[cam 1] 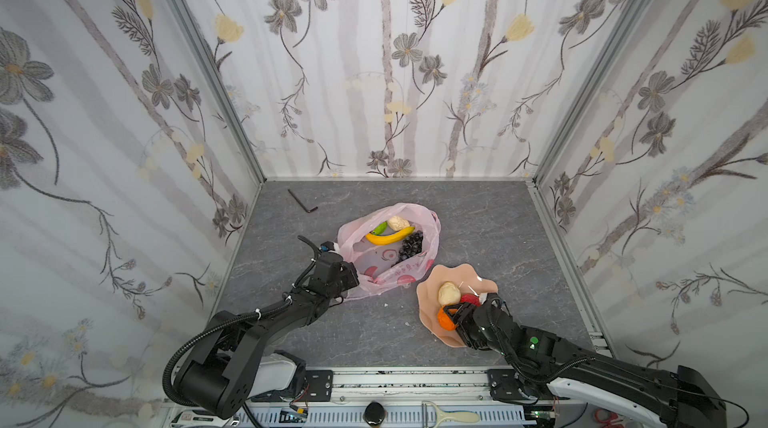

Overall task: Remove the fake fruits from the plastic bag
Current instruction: 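Lower the orange fruit onto the peach plate and open the right gripper, then move the right gripper back over and into the pink bag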

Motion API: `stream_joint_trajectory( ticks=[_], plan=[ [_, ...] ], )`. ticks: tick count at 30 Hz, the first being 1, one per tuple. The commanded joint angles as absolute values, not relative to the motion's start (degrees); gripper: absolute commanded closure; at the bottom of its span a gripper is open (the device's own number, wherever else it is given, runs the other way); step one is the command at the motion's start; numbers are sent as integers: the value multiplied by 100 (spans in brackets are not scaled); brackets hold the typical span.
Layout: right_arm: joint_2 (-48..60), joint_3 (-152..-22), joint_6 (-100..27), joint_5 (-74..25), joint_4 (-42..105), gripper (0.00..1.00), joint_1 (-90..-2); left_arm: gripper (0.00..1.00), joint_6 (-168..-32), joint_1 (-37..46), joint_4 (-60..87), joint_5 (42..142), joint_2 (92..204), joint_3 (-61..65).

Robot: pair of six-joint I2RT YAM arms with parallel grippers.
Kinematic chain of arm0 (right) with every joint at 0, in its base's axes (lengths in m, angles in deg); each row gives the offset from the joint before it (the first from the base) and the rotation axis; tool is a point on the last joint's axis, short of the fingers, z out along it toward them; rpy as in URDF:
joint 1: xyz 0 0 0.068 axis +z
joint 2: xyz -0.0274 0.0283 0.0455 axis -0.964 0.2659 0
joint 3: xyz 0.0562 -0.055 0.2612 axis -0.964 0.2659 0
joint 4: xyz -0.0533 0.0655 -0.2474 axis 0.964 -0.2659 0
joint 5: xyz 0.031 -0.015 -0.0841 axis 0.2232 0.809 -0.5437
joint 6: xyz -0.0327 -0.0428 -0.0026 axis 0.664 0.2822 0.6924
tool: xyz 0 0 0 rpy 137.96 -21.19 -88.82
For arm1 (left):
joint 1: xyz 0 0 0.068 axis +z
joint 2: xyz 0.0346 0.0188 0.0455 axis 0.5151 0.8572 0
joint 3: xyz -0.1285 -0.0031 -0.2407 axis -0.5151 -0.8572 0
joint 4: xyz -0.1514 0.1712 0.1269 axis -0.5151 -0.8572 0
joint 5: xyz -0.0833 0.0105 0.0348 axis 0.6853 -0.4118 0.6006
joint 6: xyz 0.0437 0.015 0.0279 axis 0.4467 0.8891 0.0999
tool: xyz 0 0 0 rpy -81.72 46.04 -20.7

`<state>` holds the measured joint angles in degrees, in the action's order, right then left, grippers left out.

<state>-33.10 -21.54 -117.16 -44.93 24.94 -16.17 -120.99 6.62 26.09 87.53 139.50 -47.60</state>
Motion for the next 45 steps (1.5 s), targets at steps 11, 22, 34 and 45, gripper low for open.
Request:
stream_joint_trajectory(
  ticks=[11, 22, 34, 45],
  plan=[
    [-3700, -2161, -11539, -4767, 1805, 31, -1815, 100, -12118, 670, 2764, 8710, 13978, -4735],
    [-3679, -2732, -10937, -4961, 842, 27, -1994, 100, -12118, 665, 2775, 8728, 14033, -4676],
    [-3374, -3940, -9790, -5515, -542, 31, -2070, 100, -12136, 664, 2775, 8769, 14068, -4630],
    [-1952, -5342, -7146, -5004, 296, 33, -2114, 100, -12072, 359, 2749, 8768, 14180, -4389]
  ],
)
